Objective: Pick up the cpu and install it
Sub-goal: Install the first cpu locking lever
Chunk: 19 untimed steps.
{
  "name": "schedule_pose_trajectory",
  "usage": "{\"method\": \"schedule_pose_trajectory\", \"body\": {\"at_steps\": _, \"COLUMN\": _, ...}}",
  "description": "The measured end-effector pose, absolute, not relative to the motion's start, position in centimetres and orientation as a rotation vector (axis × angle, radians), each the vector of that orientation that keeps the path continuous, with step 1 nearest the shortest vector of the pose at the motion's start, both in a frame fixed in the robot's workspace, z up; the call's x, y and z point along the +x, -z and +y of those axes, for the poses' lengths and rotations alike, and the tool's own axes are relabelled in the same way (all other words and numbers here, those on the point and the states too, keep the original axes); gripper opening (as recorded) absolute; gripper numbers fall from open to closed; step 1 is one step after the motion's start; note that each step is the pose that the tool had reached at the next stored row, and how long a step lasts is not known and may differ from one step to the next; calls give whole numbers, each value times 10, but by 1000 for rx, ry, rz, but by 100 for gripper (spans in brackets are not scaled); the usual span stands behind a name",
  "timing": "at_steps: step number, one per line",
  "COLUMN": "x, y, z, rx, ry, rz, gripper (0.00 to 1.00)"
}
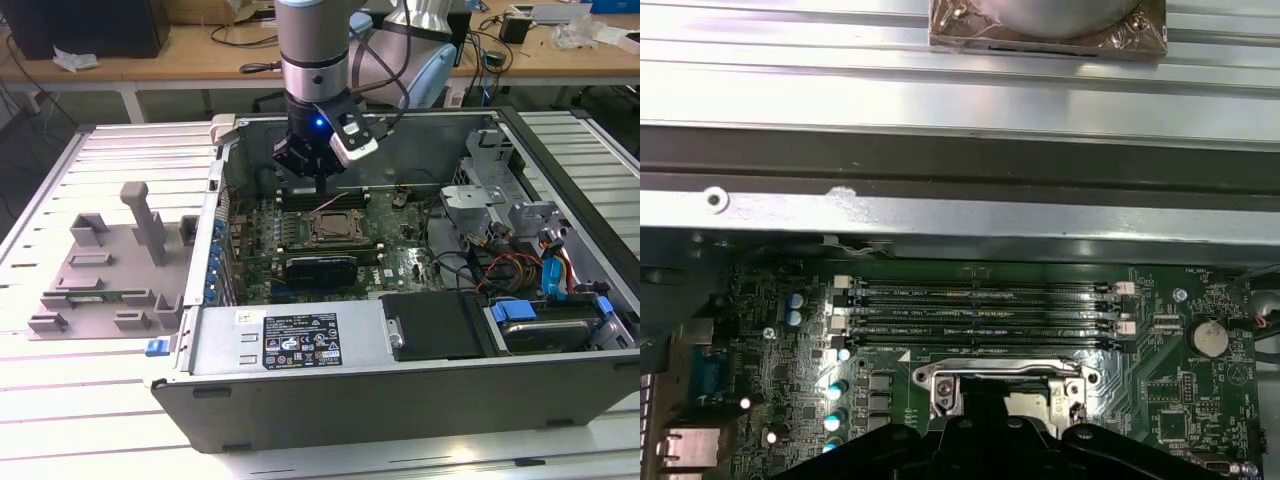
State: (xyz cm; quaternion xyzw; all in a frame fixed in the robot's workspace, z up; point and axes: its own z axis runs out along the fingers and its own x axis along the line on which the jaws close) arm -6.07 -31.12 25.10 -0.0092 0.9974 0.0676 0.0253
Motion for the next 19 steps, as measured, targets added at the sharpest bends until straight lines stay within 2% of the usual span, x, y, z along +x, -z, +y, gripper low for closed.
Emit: {"method": "schedule_pose_trajectory", "body": {"at_steps": 19, "x": -54, "y": -233, "z": -311, "rx": 115, "ry": -200, "rz": 3046, "gripper": 11}}
